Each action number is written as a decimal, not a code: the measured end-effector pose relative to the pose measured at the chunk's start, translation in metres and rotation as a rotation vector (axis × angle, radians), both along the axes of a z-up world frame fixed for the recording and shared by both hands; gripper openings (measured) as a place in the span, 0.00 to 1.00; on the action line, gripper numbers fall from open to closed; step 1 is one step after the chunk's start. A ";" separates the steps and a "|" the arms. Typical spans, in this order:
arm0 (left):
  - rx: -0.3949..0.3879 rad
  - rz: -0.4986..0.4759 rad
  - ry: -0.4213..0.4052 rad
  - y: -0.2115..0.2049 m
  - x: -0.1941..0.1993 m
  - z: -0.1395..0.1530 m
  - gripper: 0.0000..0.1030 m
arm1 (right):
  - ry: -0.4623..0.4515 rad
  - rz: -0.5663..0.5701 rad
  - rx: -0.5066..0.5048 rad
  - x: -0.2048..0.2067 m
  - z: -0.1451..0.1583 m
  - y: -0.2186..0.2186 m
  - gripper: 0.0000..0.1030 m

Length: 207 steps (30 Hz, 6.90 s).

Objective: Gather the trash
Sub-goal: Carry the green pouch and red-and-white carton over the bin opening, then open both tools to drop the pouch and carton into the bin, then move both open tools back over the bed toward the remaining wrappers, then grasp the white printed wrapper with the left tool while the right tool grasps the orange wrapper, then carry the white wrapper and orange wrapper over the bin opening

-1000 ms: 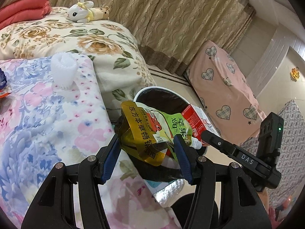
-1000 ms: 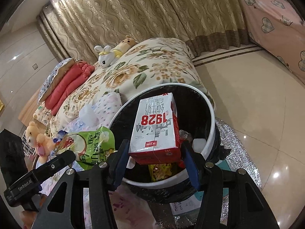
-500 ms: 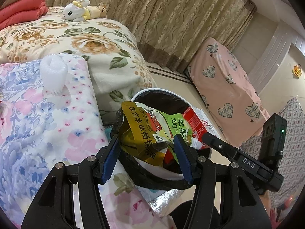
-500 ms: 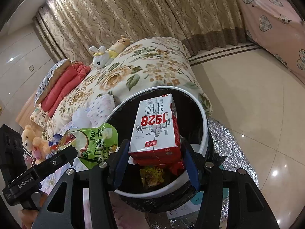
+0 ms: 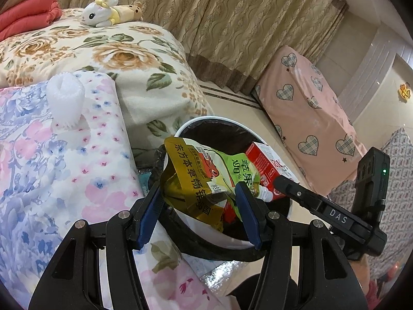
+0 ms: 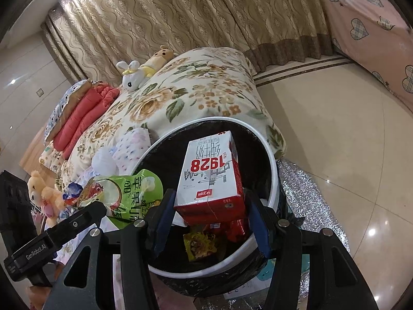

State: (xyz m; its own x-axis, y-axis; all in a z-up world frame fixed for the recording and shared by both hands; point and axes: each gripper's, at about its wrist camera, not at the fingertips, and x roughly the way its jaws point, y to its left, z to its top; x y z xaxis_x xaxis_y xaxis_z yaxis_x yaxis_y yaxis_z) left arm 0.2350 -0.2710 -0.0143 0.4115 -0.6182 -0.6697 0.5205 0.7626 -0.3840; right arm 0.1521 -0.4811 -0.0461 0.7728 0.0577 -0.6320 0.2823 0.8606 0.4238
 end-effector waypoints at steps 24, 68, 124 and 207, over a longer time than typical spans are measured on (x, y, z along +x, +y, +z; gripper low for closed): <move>-0.008 0.049 0.038 0.031 -0.010 -0.001 0.66 | -0.018 -0.020 0.000 -0.006 0.012 0.012 0.75; 0.032 0.389 0.056 0.228 -0.036 -0.037 0.71 | -0.017 0.311 -0.042 0.025 0.008 0.192 0.87; 0.147 0.506 -0.002 0.329 0.080 -0.050 0.33 | -0.005 0.610 -0.096 0.175 -0.021 0.333 0.80; 0.065 0.181 -0.036 0.165 -0.056 -0.015 0.25 | -0.083 0.317 -0.048 -0.006 0.001 0.179 0.04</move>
